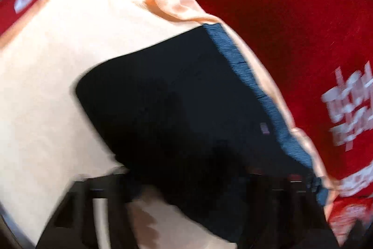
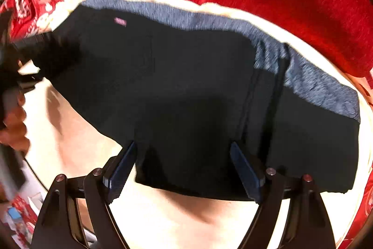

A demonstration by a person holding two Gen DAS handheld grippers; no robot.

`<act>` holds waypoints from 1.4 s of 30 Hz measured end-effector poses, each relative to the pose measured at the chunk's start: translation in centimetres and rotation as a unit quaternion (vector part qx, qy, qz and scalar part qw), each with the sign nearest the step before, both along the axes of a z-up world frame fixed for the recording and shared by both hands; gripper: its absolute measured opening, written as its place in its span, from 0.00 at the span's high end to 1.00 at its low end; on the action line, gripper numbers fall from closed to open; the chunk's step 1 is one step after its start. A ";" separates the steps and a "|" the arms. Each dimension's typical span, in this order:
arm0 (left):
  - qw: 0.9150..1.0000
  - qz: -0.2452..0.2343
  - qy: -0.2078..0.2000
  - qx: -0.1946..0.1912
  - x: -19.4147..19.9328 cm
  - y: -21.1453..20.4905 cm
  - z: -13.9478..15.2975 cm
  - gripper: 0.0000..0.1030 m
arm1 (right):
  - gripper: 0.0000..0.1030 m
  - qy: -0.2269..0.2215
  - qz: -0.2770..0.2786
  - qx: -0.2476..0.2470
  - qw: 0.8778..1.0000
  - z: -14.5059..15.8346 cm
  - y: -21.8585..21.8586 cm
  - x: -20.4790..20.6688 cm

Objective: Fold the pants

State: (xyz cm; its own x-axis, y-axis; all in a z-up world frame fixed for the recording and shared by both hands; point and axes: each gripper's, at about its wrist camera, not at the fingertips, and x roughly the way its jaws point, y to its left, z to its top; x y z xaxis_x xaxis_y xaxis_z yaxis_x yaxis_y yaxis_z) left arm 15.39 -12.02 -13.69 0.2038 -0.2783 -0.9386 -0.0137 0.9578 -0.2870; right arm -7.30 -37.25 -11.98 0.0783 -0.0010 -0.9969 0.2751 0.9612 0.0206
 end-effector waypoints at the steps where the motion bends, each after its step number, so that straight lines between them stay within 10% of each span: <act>1: 1.000 -0.012 -0.010 0.009 -0.2 -0.3 0.3 0.61 | 0.18 -0.008 -0.006 0.004 1.000 1.0 -0.4 0.4; 4: 0.991 -0.085 -0.073 0.077 -1.5 -2.6 2.1 0.67 | 0.18 -0.036 -0.017 0.029 0.999 4.1 -1.7 2.4; 8: 0.948 -0.199 -0.177 0.176 -5.1 -6.6 3.5 0.69 | 0.18 -0.040 -0.016 0.091 0.995 6.6 -2.8 7.3; 15: 0.902 -0.273 -0.241 0.230 -8.3 -8.8 3.6 0.69 | 0.14 0.019 0.041 0.230 0.972 6.4 1.1 18.1; 25: 0.891 -0.290 -0.255 0.239 -9.3 -9.6 3.5 0.69 | 0.18 0.152 0.190 0.152 0.958 0.1 11.5 23.6; 27: 0.890 -0.295 -0.254 0.236 -9.6 -9.8 3.7 0.68 | 0.80 0.168 0.182 0.173 0.953 -0.4 11.3 23.1; 28: 0.891 -0.297 -0.251 0.233 -9.9 -10.1 4.0 0.68 | 0.80 0.168 0.171 0.185 0.953 -0.4 10.8 22.6; 42: 0.855 -0.374 -0.321 0.163 -17.2 -18.6 14.0 0.68 | 0.82 -0.033 0.051 0.280 0.958 11.5 -3.8 12.2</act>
